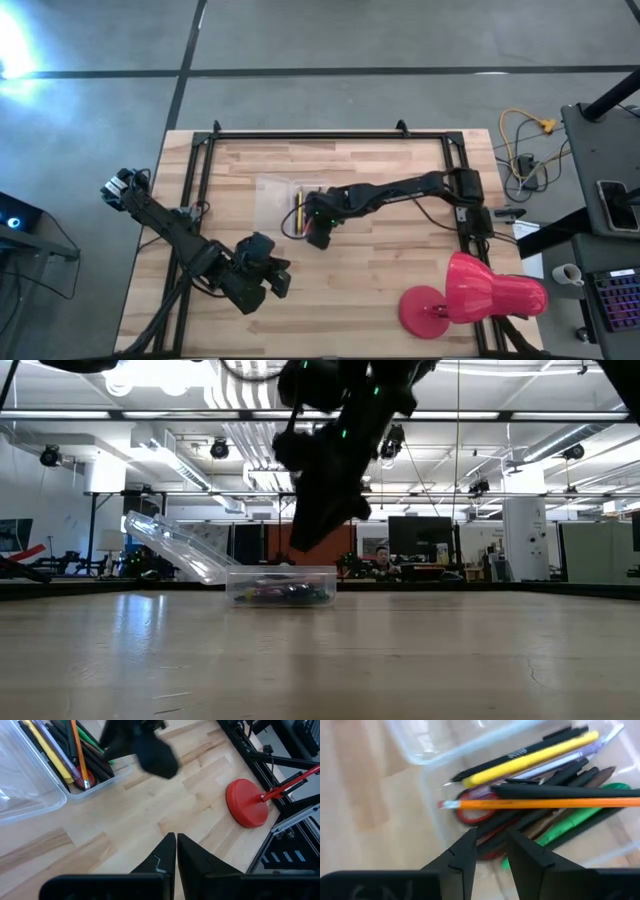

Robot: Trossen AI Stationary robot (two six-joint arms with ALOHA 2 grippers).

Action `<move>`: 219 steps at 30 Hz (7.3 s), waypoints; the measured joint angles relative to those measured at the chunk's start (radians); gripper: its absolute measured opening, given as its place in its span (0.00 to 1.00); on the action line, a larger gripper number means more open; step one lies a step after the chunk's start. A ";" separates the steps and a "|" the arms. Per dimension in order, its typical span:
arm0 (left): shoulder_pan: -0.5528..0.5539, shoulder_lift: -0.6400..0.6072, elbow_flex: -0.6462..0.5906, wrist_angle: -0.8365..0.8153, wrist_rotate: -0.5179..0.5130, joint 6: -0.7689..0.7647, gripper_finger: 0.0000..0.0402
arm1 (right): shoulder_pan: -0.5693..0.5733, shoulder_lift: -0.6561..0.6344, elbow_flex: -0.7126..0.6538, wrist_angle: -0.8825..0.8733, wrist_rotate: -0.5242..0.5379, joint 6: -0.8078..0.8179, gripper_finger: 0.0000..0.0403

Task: Pick & place school supplies into a supply box
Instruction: Close the transparent supply box, then return to Home Position

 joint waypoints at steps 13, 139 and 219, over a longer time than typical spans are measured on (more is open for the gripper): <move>0.004 -0.066 0.000 -0.413 -0.027 -0.278 0.00 | 0.091 -0.214 -0.072 -0.288 0.010 -0.052 0.28; 0.465 -0.009 -0.444 0.691 0.253 0.250 0.00 | -0.040 -0.293 -0.521 0.270 0.114 0.398 0.15; 0.513 -1.315 -1.282 1.050 0.268 0.598 0.00 | -0.124 -1.803 -1.436 0.652 -0.331 0.181 0.15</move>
